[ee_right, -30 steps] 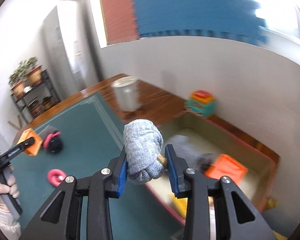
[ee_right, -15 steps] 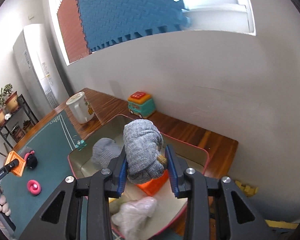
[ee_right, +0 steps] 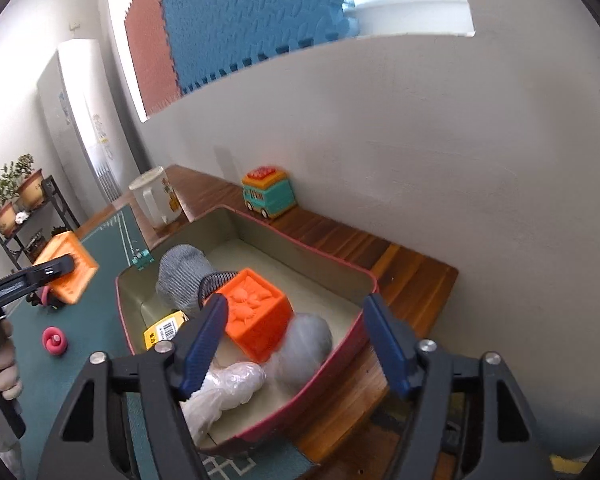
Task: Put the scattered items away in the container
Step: 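Carry the yellow cube and grey sock to the red box and release both, then move both open tools back over the remaining items on the table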
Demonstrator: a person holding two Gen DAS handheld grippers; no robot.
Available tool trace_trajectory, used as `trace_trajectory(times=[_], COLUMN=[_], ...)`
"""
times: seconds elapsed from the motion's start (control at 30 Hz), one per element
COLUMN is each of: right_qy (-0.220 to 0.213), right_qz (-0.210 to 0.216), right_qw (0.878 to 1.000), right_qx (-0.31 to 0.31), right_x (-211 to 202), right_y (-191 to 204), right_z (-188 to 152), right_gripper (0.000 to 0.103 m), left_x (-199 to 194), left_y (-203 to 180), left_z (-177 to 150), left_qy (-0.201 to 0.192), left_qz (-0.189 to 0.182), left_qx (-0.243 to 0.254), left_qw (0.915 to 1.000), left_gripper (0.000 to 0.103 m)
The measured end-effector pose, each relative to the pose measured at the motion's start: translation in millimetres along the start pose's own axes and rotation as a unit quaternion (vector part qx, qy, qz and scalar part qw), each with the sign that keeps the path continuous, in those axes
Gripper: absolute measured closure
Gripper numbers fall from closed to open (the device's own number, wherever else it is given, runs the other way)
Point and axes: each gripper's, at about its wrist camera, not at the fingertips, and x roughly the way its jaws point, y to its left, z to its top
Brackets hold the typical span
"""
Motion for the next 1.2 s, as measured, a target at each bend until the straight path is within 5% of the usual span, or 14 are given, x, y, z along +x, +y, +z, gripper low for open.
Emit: trace_trajectory(times=[0.4, 0.53, 1.2], right_qy=[0.001, 0.004, 0.01], right_qz=[0.023, 0.03, 0.074], right_qw=[1.0, 0.999, 0.997], right_qx=[0.01, 0.011, -0.026], right_x=[2, 5, -1], right_y=[-10, -9, 45], right_z=[-7, -8, -11], right_gripper=[0.029, 0.029, 0.029], left_x=[44, 51, 18], left_y=[-52, -56, 9], left_z=[6, 3, -13], left_qy=[0.019, 0.023, 0.011], left_qz=[-0.042, -0.056, -0.016], left_qx=[0.033, 0.037, -0.024], left_qw=[0.9984, 0.9975, 0.9995], left_gripper=[0.047, 0.037, 0.029])
